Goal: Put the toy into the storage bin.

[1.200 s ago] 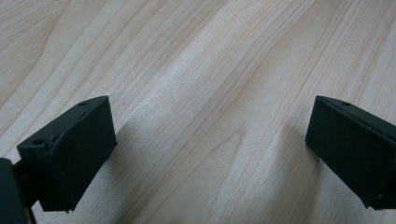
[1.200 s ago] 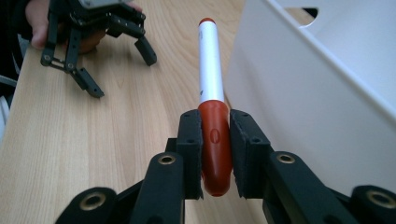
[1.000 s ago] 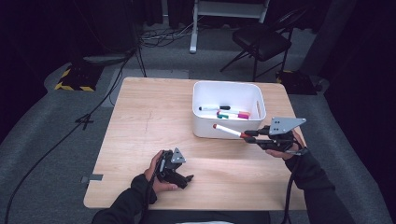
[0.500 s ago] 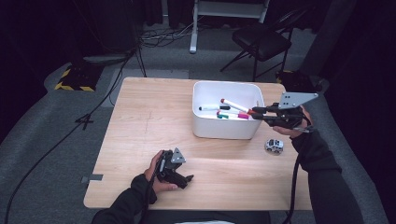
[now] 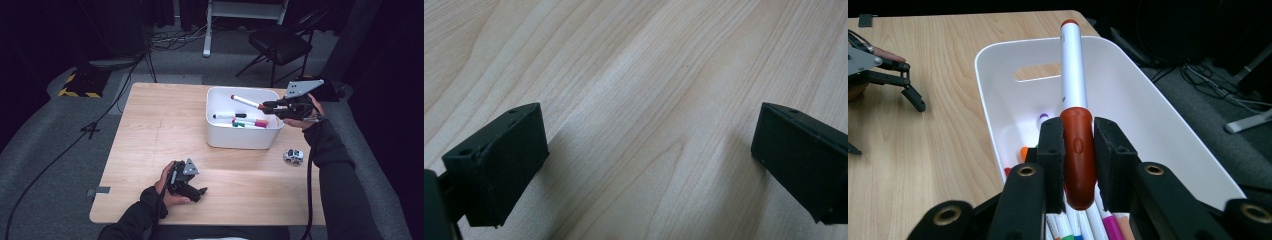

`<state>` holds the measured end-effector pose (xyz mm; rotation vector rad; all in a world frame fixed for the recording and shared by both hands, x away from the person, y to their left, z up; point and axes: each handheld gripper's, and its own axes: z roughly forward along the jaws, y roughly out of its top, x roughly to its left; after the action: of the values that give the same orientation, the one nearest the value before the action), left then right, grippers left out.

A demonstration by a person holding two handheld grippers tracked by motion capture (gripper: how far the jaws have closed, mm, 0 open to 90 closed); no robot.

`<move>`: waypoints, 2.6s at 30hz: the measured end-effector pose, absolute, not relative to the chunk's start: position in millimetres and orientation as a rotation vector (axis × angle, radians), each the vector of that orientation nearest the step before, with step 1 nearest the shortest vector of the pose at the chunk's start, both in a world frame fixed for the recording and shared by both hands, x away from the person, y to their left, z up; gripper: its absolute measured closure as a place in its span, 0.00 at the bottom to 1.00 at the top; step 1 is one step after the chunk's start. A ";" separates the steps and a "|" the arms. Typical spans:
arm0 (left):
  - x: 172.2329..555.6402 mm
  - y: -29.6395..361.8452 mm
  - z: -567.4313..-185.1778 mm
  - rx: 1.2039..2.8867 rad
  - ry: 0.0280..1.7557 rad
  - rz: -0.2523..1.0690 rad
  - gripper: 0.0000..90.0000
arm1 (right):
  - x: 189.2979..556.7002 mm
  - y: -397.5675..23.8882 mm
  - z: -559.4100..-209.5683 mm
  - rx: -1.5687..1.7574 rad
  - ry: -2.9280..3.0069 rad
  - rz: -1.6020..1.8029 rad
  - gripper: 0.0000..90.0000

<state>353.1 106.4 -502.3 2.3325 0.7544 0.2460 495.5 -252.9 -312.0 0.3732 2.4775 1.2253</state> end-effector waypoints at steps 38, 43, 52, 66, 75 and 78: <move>352.9 106.1 -502.4 2.328 0.757 0.244 0.02 | 492.4 -278.4 -338.4 0.543 2.535 1.123 0.65; 353.0 106.2 -502.3 2.328 0.757 0.248 0.02 | 478.3 -295.0 -339.6 0.556 2.481 1.192 0.59; 353.0 106.1 -502.4 2.328 0.757 0.248 0.02 | 450.4 -324.0 -348.4 0.564 2.426 1.201 0.47; 353.0 106.2 -502.3 2.328 0.756 0.247 0.02 | 437.0 -351.0 -381.5 0.637 2.391 1.234 0.40; 352.9 106.1 -502.4 2.328 0.757 0.244 0.02 | 433.4 -364.1 -412.6 0.713 2.406 1.205 0.38; 352.9 106.1 -502.4 2.328 0.757 0.244 0.02 | 433.2 -368.3 -425.9 0.748 2.418 1.183 0.37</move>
<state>352.9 106.1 -502.4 2.3280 0.7572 0.2438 433.2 -368.3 -425.9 0.7484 2.4182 1.1828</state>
